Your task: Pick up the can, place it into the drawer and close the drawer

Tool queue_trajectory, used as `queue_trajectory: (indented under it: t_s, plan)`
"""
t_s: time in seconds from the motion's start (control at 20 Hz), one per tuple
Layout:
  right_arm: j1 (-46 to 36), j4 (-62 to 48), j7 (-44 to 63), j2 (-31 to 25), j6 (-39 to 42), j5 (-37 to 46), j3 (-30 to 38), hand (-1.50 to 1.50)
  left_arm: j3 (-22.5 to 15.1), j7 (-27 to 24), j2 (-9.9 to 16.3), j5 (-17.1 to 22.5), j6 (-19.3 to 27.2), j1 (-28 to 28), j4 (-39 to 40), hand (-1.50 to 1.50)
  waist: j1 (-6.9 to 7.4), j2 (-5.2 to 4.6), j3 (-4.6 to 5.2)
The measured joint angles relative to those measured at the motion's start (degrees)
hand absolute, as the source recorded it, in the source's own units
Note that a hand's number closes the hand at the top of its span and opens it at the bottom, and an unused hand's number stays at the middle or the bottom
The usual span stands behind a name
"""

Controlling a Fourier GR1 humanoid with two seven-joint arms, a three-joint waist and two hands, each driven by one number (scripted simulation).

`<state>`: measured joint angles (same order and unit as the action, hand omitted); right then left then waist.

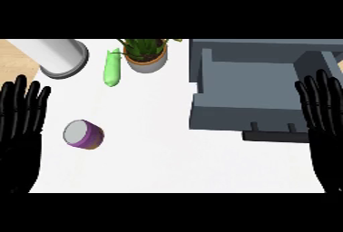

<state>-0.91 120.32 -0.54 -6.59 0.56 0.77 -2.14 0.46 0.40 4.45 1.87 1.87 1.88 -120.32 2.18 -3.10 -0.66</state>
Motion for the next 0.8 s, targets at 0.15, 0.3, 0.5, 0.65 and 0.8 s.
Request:
queue_trajectory:
  t_s: [0.15, 0.3, 0.5, 0.65, 0.8]
  plan:
    - [0.04, -1.62, -0.54, 0.21, 0.31, -1.03, 0.99, -1.50, 1.88, 0.08, 1.21, 1.50, -1.40, 2.99, -1.79, -1.50, -0.89, 1.65, 0.35]
    - [0.11, -1.62, -0.32, 0.80, -0.41, -1.74, 2.20, -1.50, 7.57, -2.02, 4.18, 7.01, -5.42, 6.50, -3.10, -1.50, -1.26, 2.48, 0.53]
    - [2.53, -2.72, 6.64, 1.56, -3.51, -1.75, 4.32, -1.50, 11.22, 4.50, 4.15, 9.03, -3.49, 11.51, -0.53, -1.50, -1.40, 2.81, 0.64]
    - [2.75, -3.06, 10.19, 1.32, -4.29, -2.15, 5.51, -1.50, 14.95, 9.65, 5.90, 12.21, -3.27, 12.63, -1.21, -1.50, -1.60, 2.99, 0.65]
    - [4.51, -1.79, 11.31, 1.44, -4.23, -2.36, 5.96, -1.50, 17.42, 13.45, 6.57, 14.24, -3.27, 12.83, -2.37, -1.50, -1.87, 3.08, 0.64]
